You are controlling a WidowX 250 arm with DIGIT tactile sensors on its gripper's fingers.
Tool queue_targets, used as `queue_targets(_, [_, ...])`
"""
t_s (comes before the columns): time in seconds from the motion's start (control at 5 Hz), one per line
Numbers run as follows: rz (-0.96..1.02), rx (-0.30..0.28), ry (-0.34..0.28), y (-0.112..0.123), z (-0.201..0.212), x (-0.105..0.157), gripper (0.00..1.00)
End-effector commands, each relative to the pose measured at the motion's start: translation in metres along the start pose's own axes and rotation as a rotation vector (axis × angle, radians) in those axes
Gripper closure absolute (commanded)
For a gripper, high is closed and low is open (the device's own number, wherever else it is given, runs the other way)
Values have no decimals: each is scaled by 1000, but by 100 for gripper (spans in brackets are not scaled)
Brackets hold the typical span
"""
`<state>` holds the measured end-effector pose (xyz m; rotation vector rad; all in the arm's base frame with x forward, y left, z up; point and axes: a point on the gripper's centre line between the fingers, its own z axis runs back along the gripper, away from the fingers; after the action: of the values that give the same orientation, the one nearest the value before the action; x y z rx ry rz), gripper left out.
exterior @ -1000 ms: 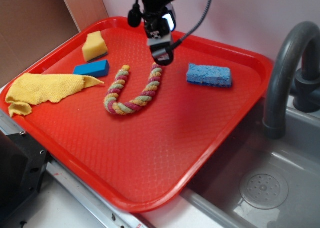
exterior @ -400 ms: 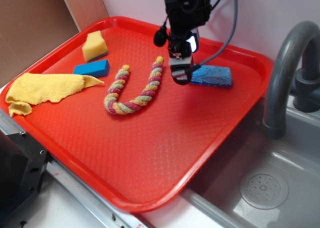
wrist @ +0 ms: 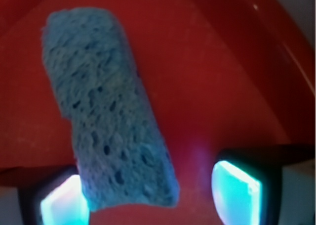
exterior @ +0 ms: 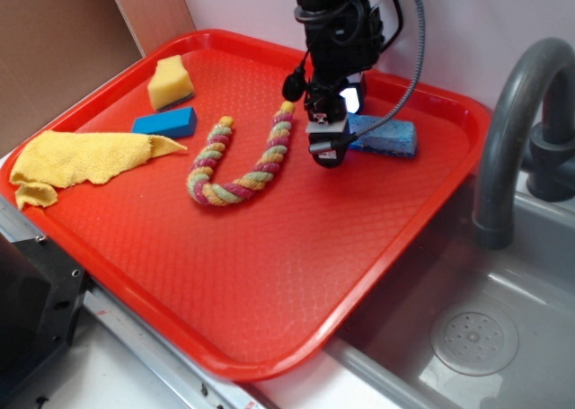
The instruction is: Grab the blue sponge.
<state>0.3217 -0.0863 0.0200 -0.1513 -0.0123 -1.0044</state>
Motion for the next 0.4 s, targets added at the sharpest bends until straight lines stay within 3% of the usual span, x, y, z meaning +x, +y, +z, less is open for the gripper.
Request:
queue_targets(0.0, [-124,-14,-21,-13,-5,12,0])
queue_targets(0.2, [-270,-3,12,-20,-9,11,68])
